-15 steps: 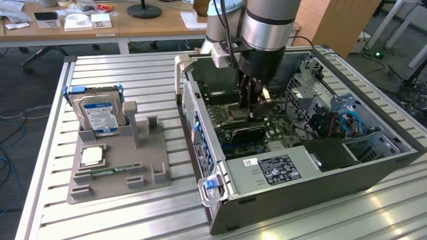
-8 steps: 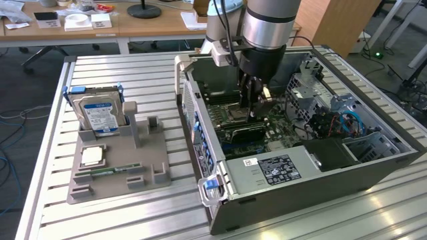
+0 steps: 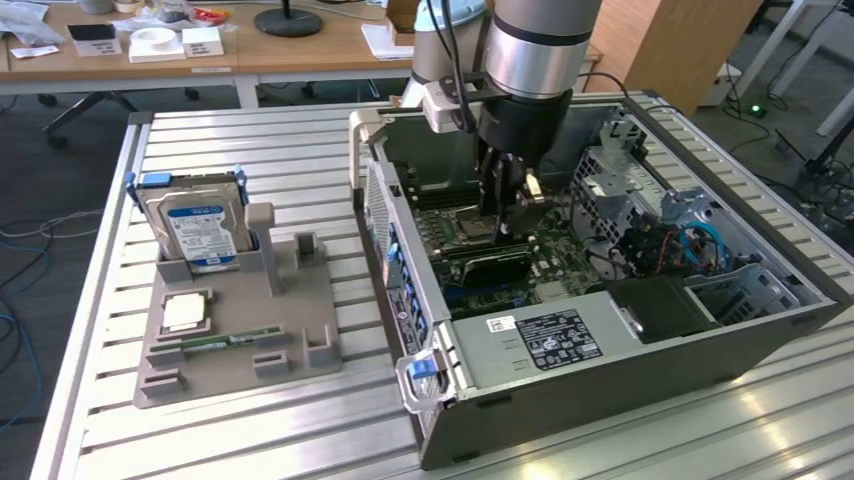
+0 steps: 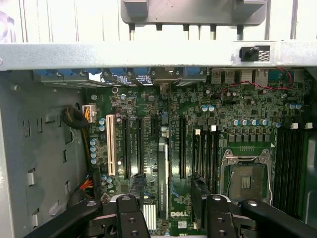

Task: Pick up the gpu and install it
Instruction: 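Press down on the gpu until it lock into place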

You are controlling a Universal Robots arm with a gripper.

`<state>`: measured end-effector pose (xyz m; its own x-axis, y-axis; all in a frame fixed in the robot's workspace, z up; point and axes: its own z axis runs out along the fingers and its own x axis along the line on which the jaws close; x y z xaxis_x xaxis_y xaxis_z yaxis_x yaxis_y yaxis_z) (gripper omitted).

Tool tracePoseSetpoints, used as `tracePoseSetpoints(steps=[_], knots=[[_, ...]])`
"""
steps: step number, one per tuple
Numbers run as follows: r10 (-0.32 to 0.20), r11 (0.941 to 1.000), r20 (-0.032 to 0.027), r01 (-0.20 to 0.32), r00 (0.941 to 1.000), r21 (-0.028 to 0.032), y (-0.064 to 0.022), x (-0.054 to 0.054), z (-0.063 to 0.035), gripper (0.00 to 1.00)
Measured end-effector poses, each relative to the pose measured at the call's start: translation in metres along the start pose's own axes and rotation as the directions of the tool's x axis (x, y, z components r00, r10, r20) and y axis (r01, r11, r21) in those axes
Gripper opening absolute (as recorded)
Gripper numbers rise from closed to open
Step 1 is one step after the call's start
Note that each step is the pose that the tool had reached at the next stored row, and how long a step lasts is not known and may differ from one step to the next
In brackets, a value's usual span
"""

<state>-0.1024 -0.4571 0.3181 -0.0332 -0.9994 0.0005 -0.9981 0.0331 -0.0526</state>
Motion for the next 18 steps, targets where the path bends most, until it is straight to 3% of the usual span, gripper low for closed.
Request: tracePoseSetpoints(steps=[3, 4, 5, 6, 8, 11, 18], knots=[[0.000, 1.0000, 0.0000, 0.000, 1.0000, 0.0000, 0.0000, 0.0000, 0.0000, 0.49], [0.000, 1.0000, 0.0000, 0.000, 1.0000, -0.0001, 0.0000, 0.0000, 0.0000, 0.43], [0.000, 1.0000, 0.0000, 0.000, 1.0000, -0.0001, 0.0000, 0.0000, 0.0000, 0.43], [0.000, 1.0000, 0.0000, 0.000, 1.0000, 0.0000, 0.0000, 0.0000, 0.0000, 0.31], [0.000, 1.0000, 0.0000, 0.000, 1.0000, 0.0000, 0.0000, 0.0000, 0.0000, 0.31], [0.000, 1.0000, 0.0000, 0.000, 1.0000, -0.0001, 0.0000, 0.0000, 0.0000, 0.14], [0.000, 1.0000, 0.0005, 0.000, 1.0000, 0.0000, 0.0000, 0.0000, 0.0000, 0.11]])
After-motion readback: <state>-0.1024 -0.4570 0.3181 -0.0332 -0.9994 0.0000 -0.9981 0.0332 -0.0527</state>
